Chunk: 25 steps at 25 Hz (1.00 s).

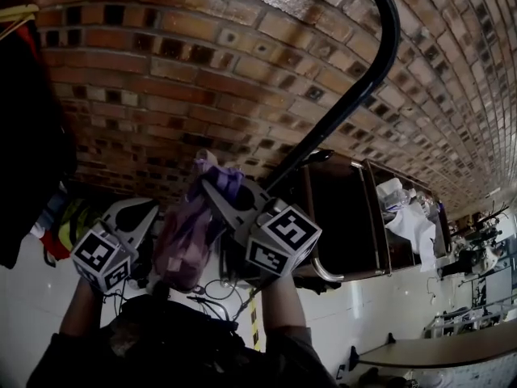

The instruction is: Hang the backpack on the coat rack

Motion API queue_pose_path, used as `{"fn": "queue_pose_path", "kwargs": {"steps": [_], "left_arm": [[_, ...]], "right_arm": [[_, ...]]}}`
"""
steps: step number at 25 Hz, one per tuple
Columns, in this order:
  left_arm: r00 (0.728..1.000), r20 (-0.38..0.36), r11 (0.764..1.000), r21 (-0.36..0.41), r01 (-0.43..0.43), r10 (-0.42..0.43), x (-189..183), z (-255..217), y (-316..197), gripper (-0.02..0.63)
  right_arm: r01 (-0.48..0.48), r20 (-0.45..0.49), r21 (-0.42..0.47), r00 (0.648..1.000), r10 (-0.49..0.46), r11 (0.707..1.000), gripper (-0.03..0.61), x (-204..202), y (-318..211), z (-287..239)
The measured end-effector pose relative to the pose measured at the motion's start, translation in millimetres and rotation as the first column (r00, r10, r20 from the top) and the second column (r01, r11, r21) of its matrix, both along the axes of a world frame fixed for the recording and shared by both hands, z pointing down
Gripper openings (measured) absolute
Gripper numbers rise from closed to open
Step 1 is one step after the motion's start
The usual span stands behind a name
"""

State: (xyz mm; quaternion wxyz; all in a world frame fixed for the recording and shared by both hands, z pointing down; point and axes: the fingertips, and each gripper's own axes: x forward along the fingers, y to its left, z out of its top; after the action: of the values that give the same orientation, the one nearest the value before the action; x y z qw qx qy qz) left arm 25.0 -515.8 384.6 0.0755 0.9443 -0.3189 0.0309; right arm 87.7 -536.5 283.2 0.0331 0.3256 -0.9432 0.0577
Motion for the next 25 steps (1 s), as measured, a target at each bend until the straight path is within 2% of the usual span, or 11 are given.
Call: {"fn": "queue_pose_path", "kwargs": {"steps": [7,14,25], "left_arm": [[1.000,-0.009,1.000,-0.019,-0.015,0.015,5,8,-30,0.039],[0.998,-0.007,0.997,-0.034,-0.069,0.068,33,13,-37,0.038],[0.995,0.017,0.994,-0.046,-0.094,0.095,49,20,-32,0.038]], "right_arm": [[-0.096,0.045,0.050,0.995,0.094,0.994,0.017,37,-23,-24],[-0.205,0.113,0.040,0.973,0.199,0.978,0.017,76,-20,-21],[-0.261,0.186,-0.097,0.943,0.275,0.960,0.017,97,-9,33]]}}
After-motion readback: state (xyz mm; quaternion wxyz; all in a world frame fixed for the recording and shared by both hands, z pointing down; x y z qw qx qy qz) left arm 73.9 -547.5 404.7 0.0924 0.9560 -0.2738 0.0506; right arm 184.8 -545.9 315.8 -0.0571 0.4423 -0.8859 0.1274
